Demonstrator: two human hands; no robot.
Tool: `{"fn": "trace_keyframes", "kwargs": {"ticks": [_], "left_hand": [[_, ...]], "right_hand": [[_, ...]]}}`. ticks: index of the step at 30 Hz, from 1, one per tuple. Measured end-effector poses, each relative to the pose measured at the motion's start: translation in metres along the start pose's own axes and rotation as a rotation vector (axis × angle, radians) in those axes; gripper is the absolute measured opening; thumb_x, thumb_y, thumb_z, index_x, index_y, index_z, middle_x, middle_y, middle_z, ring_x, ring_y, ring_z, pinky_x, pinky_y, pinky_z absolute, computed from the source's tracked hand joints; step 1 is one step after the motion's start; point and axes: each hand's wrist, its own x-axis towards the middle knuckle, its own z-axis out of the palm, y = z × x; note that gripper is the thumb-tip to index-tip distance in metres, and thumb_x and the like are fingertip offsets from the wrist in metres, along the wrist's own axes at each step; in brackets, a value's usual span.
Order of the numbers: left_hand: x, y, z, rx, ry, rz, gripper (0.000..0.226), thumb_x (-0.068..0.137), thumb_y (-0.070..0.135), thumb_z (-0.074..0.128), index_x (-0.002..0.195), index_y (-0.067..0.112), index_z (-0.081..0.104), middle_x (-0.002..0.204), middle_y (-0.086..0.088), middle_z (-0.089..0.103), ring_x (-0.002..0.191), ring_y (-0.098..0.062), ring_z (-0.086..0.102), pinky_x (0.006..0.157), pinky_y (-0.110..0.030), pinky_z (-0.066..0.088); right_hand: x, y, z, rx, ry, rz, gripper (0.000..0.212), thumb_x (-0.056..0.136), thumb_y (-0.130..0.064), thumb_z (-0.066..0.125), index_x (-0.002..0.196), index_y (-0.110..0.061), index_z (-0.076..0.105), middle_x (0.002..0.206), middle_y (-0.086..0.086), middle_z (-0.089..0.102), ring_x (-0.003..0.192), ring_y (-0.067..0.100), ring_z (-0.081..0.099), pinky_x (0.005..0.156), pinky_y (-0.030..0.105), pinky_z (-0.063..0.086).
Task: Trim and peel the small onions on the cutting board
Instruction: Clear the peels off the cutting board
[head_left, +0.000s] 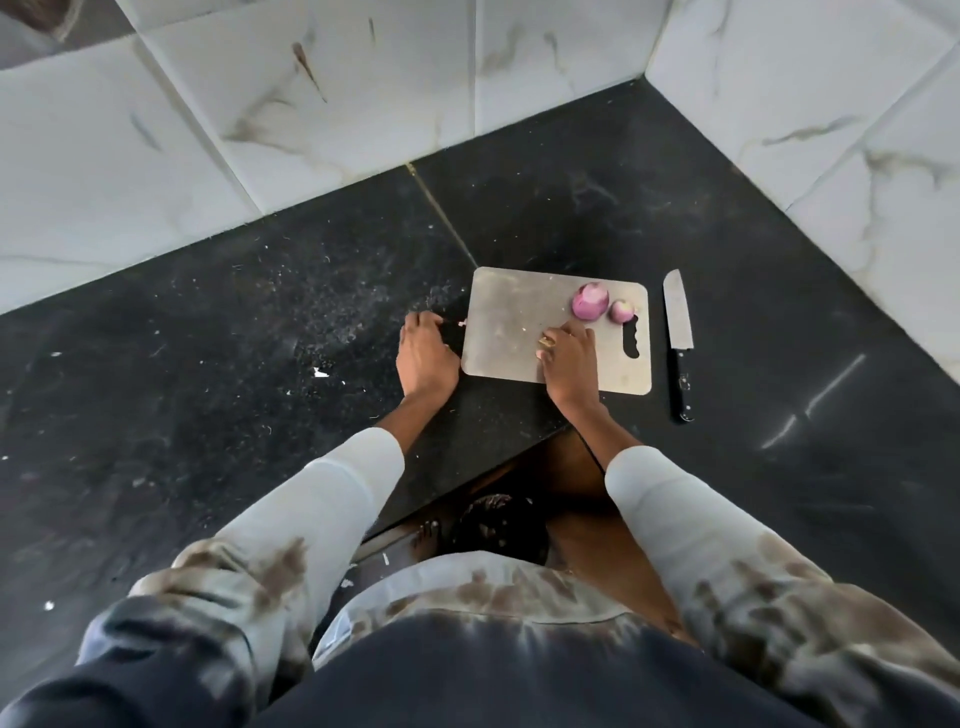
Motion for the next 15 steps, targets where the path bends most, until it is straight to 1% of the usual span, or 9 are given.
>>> {"fn": "trace_keyframes", "kwargs": {"ticks": [2, 5, 7, 10, 12, 15], "left_hand": [[0.007, -0.016, -0.005, 0.005, 0.0, -0.017, 0.048, 0.09, -0.003, 0.071, 0.135, 0.01, 0.062, 0.137, -0.007, 0.056, 0.126, -0.026, 0.058, 0.104, -0.042, 0.054], [0.015, -0.034, -0.009, -0.025, -0.036, -0.008, 0.047, 0.092, 0.0, 0.075, 0.137, 0.008, 0.065, 0.134, -0.008, 0.06, 0.119, -0.025, 0.064, 0.104, -0.04, 0.055], [0.017, -0.041, -0.009, -0.041, -0.061, 0.019, 0.044, 0.091, 0.0, 0.078, 0.133, 0.007, 0.07, 0.128, -0.009, 0.064, 0.111, -0.024, 0.068, 0.102, -0.038, 0.057], [0.02, -0.045, -0.009, -0.048, -0.072, 0.05, 0.032, 0.09, 0.001, 0.08, 0.121, 0.004, 0.076, 0.12, -0.012, 0.069, 0.102, -0.025, 0.071, 0.096, -0.036, 0.058], [0.022, -0.046, -0.01, -0.029, -0.081, 0.082, 0.024, 0.091, 0.001, 0.078, 0.115, 0.004, 0.078, 0.115, -0.012, 0.071, 0.097, -0.024, 0.072, 0.091, -0.034, 0.058], [0.027, -0.05, -0.011, 0.027, -0.084, 0.148, 0.017, 0.093, -0.005, 0.073, 0.102, 0.006, 0.082, 0.106, -0.012, 0.074, 0.092, -0.026, 0.072, 0.086, -0.035, 0.059]], "right_hand": [[0.006, -0.009, 0.0, 0.029, 0.025, 0.008, 0.025, 0.098, -0.005, 0.071, 0.122, -0.003, 0.073, 0.122, 0.011, 0.064, 0.114, 0.027, 0.058, 0.103, 0.035, 0.05], [0.011, -0.02, 0.003, 0.039, 0.037, -0.001, 0.014, 0.098, -0.004, 0.07, 0.109, -0.001, 0.076, 0.111, 0.011, 0.068, 0.105, 0.025, 0.064, 0.097, 0.038, 0.057], [0.012, -0.023, 0.005, 0.044, 0.034, 0.006, 0.012, 0.098, -0.003, 0.07, 0.107, -0.002, 0.077, 0.109, 0.01, 0.07, 0.1, 0.023, 0.066, 0.093, 0.035, 0.059], [0.017, -0.024, 0.006, 0.063, 0.025, 0.035, 0.013, 0.096, -0.003, 0.072, 0.107, -0.005, 0.079, 0.108, 0.008, 0.072, 0.097, 0.02, 0.068, 0.092, 0.032, 0.06], [0.019, -0.026, 0.006, 0.091, 0.014, 0.057, 0.011, 0.095, -0.004, 0.074, 0.104, -0.008, 0.08, 0.106, 0.006, 0.074, 0.095, 0.018, 0.068, 0.091, 0.03, 0.059], [0.021, -0.033, 0.004, 0.12, 0.008, 0.068, 0.009, 0.094, -0.006, 0.075, 0.099, -0.012, 0.079, 0.104, 0.002, 0.072, 0.091, 0.012, 0.064, 0.087, 0.023, 0.054]]}}
